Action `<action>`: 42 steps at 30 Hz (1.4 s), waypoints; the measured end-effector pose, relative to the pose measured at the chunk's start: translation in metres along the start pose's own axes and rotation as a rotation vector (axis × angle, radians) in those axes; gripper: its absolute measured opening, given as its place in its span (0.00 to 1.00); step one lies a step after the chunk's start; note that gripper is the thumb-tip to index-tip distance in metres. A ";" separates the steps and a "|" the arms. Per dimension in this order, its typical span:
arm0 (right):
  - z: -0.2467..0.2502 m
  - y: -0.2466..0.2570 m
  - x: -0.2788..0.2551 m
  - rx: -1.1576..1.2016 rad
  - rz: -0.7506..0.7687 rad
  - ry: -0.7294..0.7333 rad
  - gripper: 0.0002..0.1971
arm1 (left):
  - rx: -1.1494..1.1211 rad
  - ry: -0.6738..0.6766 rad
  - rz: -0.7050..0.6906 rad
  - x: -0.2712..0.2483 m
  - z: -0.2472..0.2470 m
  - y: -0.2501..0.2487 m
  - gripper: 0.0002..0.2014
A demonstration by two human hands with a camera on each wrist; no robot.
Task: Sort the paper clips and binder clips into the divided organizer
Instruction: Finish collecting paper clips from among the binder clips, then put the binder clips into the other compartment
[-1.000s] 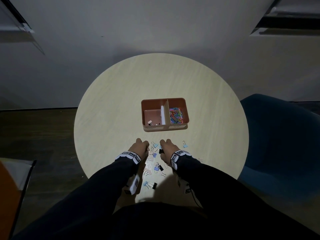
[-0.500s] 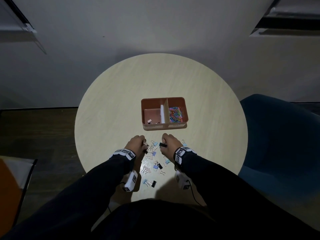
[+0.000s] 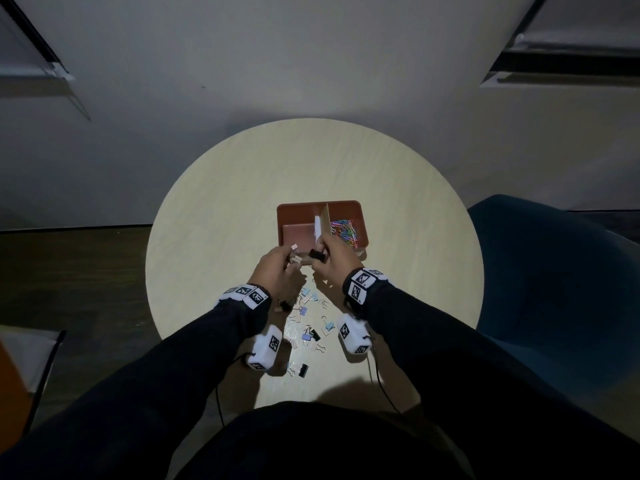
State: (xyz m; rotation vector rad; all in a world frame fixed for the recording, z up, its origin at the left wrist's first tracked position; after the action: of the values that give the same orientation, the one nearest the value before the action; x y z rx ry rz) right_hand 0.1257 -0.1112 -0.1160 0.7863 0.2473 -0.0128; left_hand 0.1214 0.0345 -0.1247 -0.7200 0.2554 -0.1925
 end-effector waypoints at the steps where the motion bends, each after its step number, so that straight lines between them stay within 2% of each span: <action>1: 0.005 0.004 0.004 0.010 0.000 -0.018 0.14 | 0.012 -0.014 -0.011 0.006 0.005 -0.004 0.08; 8: 0.029 0.027 0.030 -0.037 0.021 -0.038 0.13 | 0.144 -0.068 -0.046 0.050 0.030 -0.016 0.07; 12: 0.024 0.024 0.044 -0.107 -0.016 -0.025 0.13 | 0.273 -0.019 -0.072 0.069 0.029 -0.019 0.05; 17: 0.012 0.017 0.057 -0.160 -0.063 0.007 0.14 | 0.412 0.084 -0.074 0.081 0.016 -0.018 0.11; 22: 0.006 0.012 0.063 -0.214 -0.096 0.043 0.14 | 0.616 0.124 -0.126 0.085 0.008 -0.020 0.13; 27: 0.002 0.009 0.065 -0.266 -0.123 0.069 0.13 | 0.718 0.147 -0.160 0.086 0.003 -0.015 0.12; 32: 0.002 0.011 0.064 -0.301 -0.115 0.084 0.12 | 0.683 0.192 -0.151 0.081 0.000 -0.010 0.17; 35: 0.005 0.014 0.058 -0.263 -0.091 0.060 0.11 | 0.625 0.122 -0.185 0.075 0.009 -0.014 0.18; 39: 0.013 0.017 0.038 -0.232 -0.018 -0.040 0.08 | 0.533 -0.001 -0.234 0.052 0.024 -0.023 0.15; 42: 0.010 0.011 0.017 -0.193 0.011 -0.050 0.06 | 0.456 -0.026 -0.234 0.027 0.022 -0.018 0.13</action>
State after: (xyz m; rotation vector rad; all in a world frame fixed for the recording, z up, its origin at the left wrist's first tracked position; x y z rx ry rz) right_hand 0.1454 -0.1090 -0.1047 0.5948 0.1936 0.0021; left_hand 0.1522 0.0283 -0.1008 -0.2971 0.0948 -0.4476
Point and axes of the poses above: each hand's wrist, its own x-axis towards the middle knuckle, its own z-axis out of the back of the hand, y = z × x, the point moved 8 cm from there along x, towards the middle knuckle, and after that the axes turned 5 degrees about -z, right-handed, at the moved point
